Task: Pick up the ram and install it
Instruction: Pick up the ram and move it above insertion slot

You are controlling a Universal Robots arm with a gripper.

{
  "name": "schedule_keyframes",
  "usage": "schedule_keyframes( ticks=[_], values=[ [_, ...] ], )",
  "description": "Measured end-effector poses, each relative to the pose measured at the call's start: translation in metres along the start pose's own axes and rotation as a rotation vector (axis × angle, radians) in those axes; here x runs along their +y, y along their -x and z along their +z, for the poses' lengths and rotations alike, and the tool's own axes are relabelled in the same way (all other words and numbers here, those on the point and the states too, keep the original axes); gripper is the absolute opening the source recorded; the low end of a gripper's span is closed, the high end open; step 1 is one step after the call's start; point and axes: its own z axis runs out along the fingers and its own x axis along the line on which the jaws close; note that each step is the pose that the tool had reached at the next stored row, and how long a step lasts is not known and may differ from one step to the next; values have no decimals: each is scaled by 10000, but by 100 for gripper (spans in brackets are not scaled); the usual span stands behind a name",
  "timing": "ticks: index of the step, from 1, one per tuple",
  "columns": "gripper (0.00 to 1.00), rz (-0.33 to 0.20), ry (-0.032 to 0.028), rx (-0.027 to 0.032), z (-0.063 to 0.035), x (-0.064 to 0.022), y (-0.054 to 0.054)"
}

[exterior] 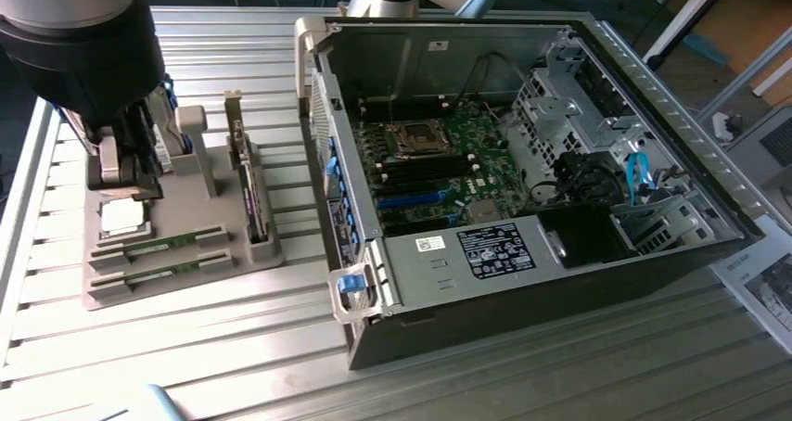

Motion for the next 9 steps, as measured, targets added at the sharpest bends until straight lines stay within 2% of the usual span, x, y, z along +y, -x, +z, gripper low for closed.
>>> schedule_keyframes(
  ticks=[9],
  values=[
    [30,-1,0,-13,35,-2,-2]
  ],
)
